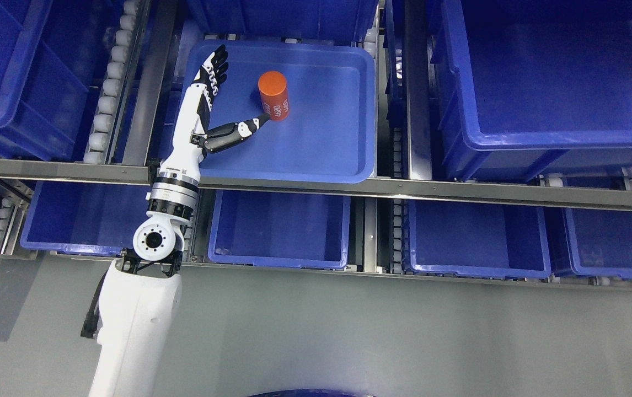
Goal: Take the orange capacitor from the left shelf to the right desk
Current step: 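Reach the left hand toward the orange capacitor in the blue bin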
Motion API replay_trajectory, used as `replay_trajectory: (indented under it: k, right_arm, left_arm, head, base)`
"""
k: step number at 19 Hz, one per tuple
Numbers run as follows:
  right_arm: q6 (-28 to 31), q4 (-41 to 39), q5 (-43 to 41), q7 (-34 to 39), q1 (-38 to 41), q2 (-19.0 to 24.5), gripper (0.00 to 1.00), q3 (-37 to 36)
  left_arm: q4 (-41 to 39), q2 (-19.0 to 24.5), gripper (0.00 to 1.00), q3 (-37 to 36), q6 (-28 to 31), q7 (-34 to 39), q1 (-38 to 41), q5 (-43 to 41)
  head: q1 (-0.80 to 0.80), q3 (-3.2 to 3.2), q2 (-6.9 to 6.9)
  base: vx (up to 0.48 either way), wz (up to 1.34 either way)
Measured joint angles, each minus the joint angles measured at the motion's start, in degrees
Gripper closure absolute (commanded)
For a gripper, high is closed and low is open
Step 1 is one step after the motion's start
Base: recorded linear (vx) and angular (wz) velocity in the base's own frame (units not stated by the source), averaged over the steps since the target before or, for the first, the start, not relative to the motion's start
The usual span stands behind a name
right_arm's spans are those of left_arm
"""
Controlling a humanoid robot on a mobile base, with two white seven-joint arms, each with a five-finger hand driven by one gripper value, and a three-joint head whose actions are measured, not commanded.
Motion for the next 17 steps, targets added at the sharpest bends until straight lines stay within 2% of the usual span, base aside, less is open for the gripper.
replay_trajectory:
  k: [5,9,17]
  right_arm:
    - [0.0,0.0,0.0,0.0,0.0,0.0,0.0,0.0]
    - [0.0,0.0,0.0,0.0,0.0,0.0,0.0,0.0]
    - [0.0,0.0,0.0,0.0,0.0,0.0,0.0,0.0]
  left_arm:
    - [-0.6,0.0,0.0,-1.4,0.0,-0.1,0.8,0.0]
    - [-0.5,0.0,0.0,-2.9,3.3,-0.2,0.7,0.0]
    - [4.1,0.0,0.02,-5.2,6.3,-0.4,-5.7,-0.4]
  head:
    - [0.0,0.0,0.0]
    - [0.0,0.0,0.0]
    - [0.0,0.0,0.0]
  base:
    - [0.075,0.01]
    - [0.04,0.0]
    - [0.005,0.0]
